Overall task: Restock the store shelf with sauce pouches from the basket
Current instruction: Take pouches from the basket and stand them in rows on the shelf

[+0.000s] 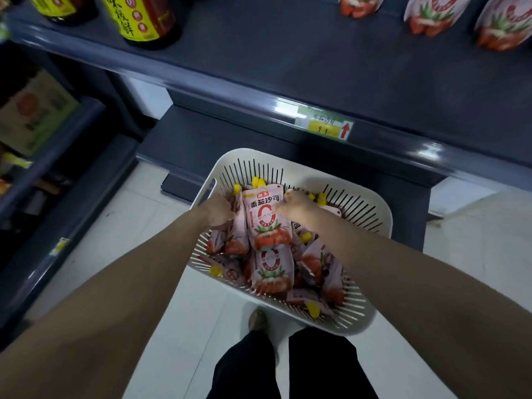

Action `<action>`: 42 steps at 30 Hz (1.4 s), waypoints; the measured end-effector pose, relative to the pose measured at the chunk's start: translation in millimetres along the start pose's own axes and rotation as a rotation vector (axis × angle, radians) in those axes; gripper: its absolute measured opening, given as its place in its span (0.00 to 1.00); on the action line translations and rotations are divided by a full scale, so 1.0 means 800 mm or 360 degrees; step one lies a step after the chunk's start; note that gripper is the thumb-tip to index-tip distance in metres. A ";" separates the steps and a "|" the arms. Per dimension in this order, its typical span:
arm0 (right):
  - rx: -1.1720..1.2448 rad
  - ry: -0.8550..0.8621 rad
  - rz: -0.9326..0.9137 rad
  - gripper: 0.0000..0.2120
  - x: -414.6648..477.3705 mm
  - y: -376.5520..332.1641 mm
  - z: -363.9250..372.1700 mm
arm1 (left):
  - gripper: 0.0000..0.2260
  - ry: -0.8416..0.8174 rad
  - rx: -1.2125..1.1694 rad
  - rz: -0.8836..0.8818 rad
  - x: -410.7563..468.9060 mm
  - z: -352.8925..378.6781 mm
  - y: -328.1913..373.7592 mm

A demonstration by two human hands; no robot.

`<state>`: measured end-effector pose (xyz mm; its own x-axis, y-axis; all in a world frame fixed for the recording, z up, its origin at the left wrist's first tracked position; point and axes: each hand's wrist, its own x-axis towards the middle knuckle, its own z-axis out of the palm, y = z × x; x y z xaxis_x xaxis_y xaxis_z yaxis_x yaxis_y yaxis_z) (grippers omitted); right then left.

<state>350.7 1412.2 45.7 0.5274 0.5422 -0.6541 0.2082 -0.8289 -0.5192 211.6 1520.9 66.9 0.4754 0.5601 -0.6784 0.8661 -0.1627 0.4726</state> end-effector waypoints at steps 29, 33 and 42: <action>0.0450 0.0453 -0.0524 0.10 -0.030 -0.004 -0.045 | 0.42 -0.0152 -0.0244 -0.0222 0.051 0.030 0.005; 0.0466 0.0459 -0.0555 0.12 -0.037 0.000 -0.046 | 0.41 -0.0198 -0.0369 -0.0216 0.053 0.036 0.004; 0.0510 0.0522 -0.0617 0.11 -0.054 0.008 -0.056 | 0.37 -0.0240 -0.0393 -0.0246 0.040 0.044 0.012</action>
<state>366.3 1377.7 95.6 0.6999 0.6838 -0.2063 0.2044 -0.4685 -0.8595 240.4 1508.9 29.9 0.3747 0.4331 -0.8197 0.8749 0.1274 0.4672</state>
